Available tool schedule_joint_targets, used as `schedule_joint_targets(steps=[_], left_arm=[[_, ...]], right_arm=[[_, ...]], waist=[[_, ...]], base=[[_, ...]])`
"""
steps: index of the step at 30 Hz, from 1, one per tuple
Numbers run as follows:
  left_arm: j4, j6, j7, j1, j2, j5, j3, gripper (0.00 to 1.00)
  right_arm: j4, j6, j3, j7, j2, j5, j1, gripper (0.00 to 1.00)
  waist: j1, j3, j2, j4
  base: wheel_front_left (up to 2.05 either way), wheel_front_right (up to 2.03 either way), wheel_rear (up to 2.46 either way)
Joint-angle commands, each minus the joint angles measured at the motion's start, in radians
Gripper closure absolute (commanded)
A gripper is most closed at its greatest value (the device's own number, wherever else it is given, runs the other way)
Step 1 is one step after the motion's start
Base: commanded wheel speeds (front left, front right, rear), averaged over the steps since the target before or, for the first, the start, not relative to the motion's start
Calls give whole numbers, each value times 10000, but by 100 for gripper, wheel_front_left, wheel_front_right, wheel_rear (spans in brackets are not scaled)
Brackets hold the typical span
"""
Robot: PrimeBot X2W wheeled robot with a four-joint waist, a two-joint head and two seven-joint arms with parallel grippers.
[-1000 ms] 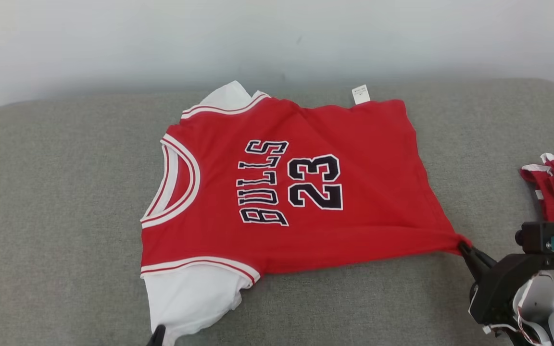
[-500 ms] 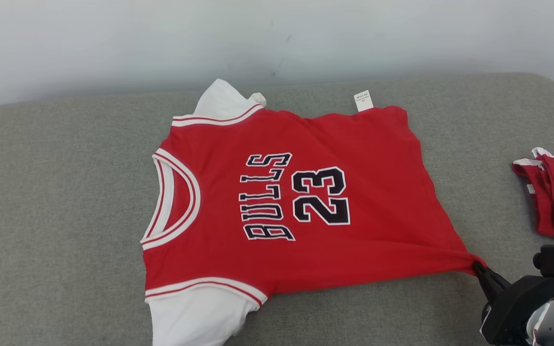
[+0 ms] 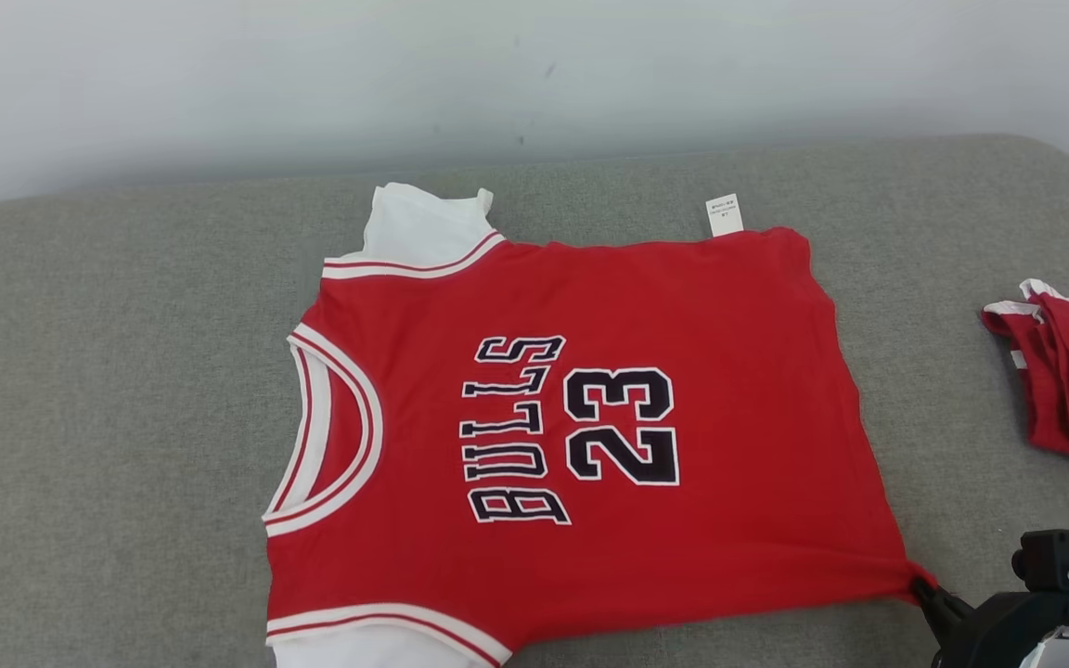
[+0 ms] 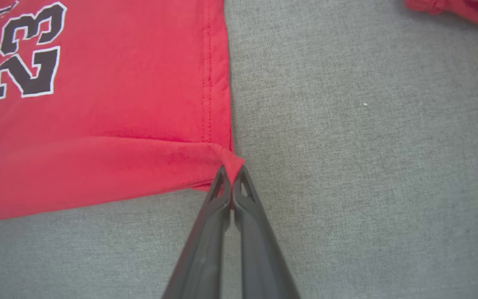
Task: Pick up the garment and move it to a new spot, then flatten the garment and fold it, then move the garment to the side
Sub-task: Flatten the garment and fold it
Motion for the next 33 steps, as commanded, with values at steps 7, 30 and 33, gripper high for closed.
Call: schedule_joint_targets(steps=[7, 30, 33], left_arm=[[-708, -43, -135, 266, -103, -339, 298, 100], [2770, -1227, -3451, -5655, -1887, 3160, -818, 100], [3446, -1250, -3965, -6237, -2029, 3528, -895, 100]], right_arm=[[-160, -27, 7, -84, -94, 2, 333, 100], [413, -27, 158, -1781, 412, -120, -1527, 100], [580, -27, 152, -1981, 465, -209, -1818, 100]], waist=[[0, 73, 0, -4], [0, 810, 0, 119], [0, 961, 0, 134]], base=[[0, 0, 0], [0, 0, 0], [0, 0, 0]])
